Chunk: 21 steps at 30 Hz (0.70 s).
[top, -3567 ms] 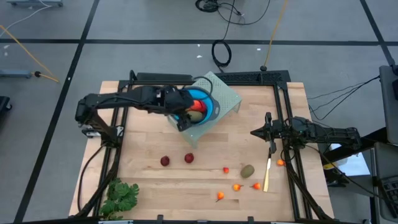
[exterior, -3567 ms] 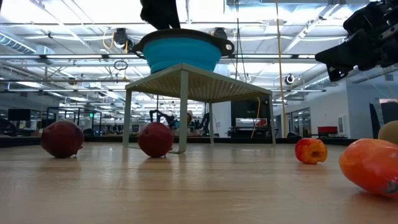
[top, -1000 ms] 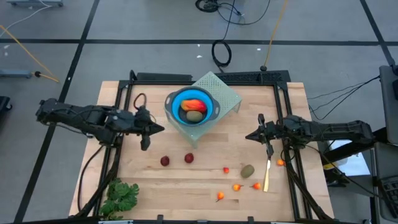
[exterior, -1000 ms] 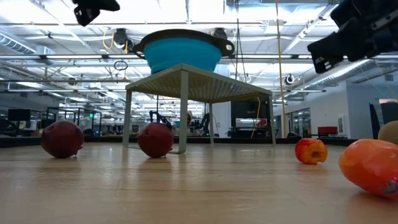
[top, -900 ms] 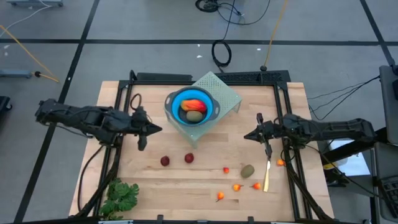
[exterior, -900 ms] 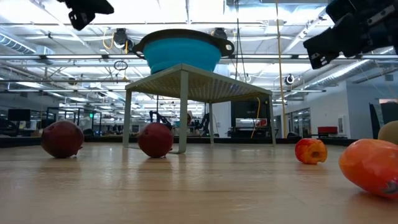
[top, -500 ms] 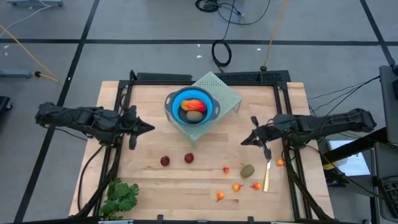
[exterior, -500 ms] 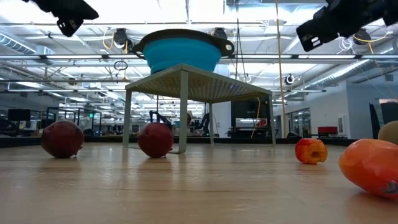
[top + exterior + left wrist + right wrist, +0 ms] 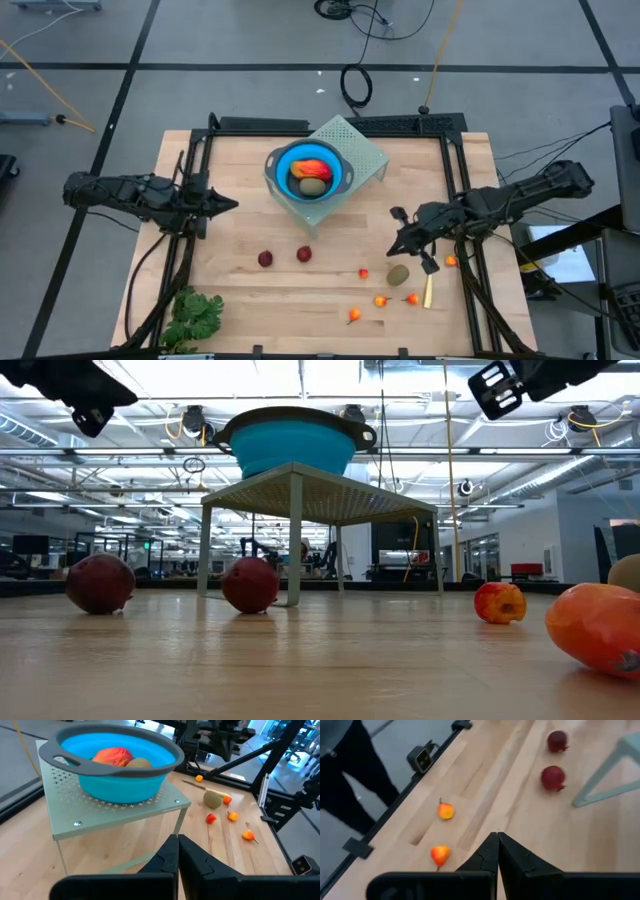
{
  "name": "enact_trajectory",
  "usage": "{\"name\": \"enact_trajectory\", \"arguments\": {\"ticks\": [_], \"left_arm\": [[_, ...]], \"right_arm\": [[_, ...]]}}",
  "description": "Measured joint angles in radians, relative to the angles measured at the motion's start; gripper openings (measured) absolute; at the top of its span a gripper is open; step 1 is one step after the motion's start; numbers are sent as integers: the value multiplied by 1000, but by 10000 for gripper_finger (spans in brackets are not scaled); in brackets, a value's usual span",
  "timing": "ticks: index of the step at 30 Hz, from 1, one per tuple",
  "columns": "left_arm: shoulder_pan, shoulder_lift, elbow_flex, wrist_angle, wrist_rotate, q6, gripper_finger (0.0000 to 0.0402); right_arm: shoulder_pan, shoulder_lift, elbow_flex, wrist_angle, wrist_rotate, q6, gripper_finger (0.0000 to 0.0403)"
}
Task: Pick & Place Fruit
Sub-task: Put the kiwi into the collapsible colander on the shelf
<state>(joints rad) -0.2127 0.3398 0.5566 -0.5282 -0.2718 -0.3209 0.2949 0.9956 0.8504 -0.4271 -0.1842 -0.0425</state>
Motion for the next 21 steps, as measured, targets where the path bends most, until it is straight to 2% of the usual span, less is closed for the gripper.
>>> {"name": "enact_trajectory", "arguments": {"ticks": [6,13,21], "left_arm": [[0,-45,-8,-30,0,28,6],[0,-82,-8,-76,0,28,9],[0,-101,-8,-110,0,49,9]], "right_arm": [[69,139,105,-68,33,0,0],[137,312,283,-296,61,-29,0],[172,449,402,-456,208,-31,5]]}}
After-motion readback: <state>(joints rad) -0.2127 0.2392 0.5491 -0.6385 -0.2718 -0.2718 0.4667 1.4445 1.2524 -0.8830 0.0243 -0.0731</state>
